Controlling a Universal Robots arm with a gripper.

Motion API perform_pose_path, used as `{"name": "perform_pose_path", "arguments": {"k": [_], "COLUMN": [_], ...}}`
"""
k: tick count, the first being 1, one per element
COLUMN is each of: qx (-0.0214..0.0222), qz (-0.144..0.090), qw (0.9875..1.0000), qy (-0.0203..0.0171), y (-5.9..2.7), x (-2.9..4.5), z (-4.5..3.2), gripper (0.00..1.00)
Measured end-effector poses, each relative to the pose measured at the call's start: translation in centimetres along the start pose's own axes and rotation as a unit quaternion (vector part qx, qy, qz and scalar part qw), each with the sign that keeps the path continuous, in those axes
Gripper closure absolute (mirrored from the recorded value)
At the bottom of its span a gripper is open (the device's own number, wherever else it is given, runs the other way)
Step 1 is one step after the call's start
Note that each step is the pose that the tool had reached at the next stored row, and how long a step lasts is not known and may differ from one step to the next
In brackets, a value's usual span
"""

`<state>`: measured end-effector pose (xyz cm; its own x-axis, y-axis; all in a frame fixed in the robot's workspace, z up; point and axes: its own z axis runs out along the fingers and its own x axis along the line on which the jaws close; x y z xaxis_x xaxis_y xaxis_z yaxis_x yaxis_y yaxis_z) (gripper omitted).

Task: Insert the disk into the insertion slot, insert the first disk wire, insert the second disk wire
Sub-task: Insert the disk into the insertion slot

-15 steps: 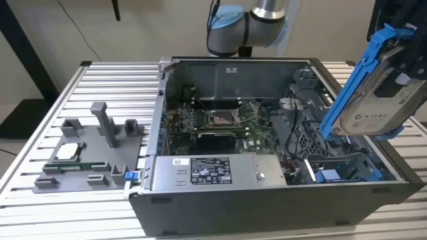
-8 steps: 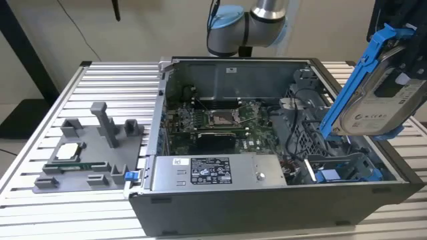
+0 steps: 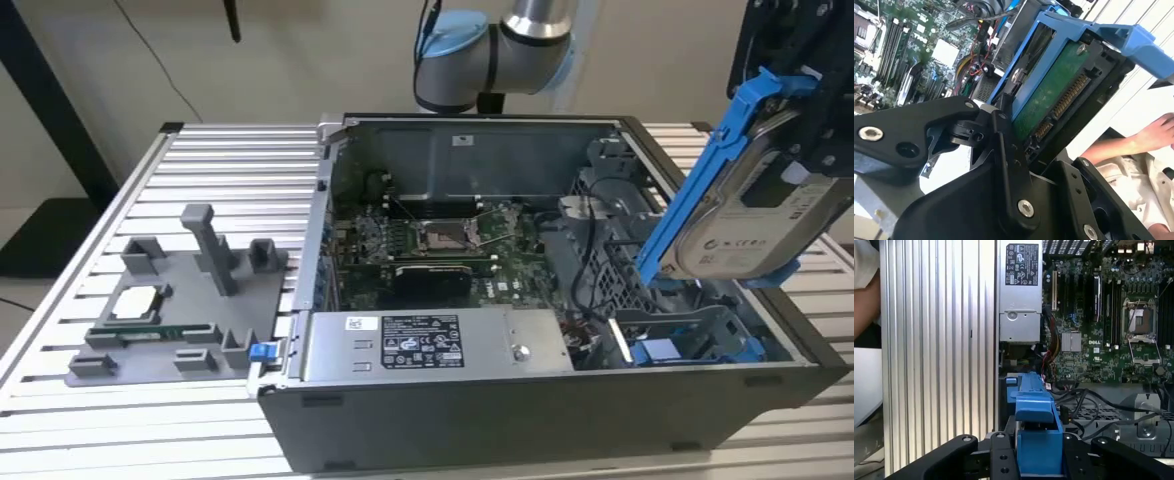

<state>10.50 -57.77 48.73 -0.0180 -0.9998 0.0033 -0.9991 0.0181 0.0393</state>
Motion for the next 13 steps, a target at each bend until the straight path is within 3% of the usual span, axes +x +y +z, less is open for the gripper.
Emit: {"name": "perform_pose_path", "arguments": {"k": [13], "qx": [0.0], "qz": [0.0], "qw": [1.0], "qy": [0.0001], "y": [-0.87], "x": [-0.02], "z": [1.04], "gripper": [1.0]}}
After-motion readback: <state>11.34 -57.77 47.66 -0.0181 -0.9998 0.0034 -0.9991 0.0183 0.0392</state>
